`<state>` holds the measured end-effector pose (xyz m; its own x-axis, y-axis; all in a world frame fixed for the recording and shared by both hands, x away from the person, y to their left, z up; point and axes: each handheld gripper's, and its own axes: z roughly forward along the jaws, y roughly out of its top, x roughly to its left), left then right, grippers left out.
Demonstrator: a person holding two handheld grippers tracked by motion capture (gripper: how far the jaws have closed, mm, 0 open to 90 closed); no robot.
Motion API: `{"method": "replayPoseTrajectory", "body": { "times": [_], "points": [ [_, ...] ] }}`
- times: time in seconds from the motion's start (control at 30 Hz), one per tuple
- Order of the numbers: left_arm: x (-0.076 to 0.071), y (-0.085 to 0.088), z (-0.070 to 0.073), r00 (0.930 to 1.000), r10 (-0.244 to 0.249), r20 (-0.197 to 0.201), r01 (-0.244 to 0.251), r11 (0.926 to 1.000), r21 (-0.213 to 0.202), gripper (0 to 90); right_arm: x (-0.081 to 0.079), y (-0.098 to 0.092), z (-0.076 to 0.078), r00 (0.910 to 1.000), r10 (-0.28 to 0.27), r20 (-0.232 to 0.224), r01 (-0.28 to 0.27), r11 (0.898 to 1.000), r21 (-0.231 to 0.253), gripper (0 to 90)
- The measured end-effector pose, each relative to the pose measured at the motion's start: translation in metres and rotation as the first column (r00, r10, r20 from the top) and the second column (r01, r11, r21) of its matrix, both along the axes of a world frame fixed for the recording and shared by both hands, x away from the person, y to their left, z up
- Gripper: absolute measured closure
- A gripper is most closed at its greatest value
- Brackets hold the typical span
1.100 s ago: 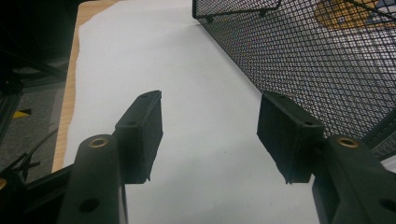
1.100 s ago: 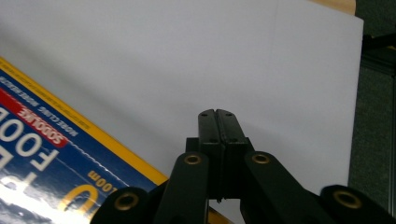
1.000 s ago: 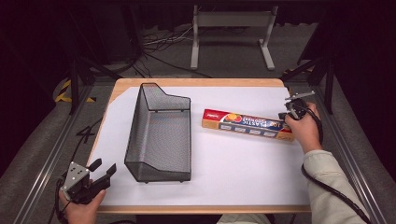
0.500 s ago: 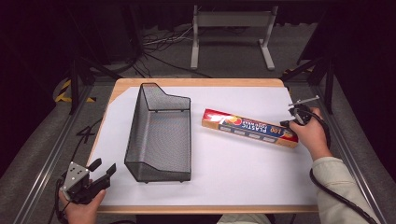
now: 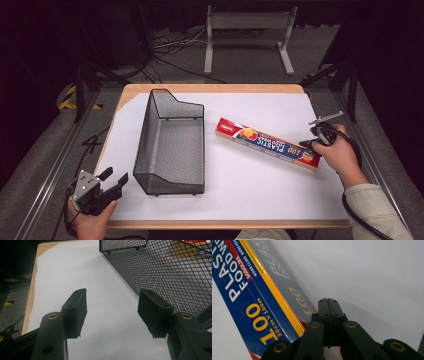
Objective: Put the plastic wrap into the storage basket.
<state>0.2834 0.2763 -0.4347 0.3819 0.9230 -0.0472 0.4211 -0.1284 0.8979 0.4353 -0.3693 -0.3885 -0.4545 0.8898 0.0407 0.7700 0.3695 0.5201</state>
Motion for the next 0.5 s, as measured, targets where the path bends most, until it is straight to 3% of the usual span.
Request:
{"method": "replayPoseTrajectory", "body": {
  "times": [0.23, 0.4, 0.5],
  "points": [
    [0.004, -0.002, 0.000, 1.0000, -0.008, 0.001, 0.008, 1.0000, -0.001, 41.2, -0.013, 0.007, -0.003, 0.9954, 0.038, -0.088, -0.038, 0.999, 0.001, 90.0],
    [0.005, -0.003, 0.000, 0.9999, -0.012, 0.003, 0.012, 0.9999, 0.001, 41.3, -0.029, 0.012, -0.004, 0.9913, 0.072, -0.110, -0.071, 0.997, 0.013, 90.0],
    [0.006, -0.005, 0.000, 0.9999, -0.013, 0.006, 0.013, 0.9999, -0.001, 41.2, -0.038, 0.017, -0.004, 0.9850, 0.102, -0.140, -0.096, 0.994, 0.047, 90.0]
  ]
}}
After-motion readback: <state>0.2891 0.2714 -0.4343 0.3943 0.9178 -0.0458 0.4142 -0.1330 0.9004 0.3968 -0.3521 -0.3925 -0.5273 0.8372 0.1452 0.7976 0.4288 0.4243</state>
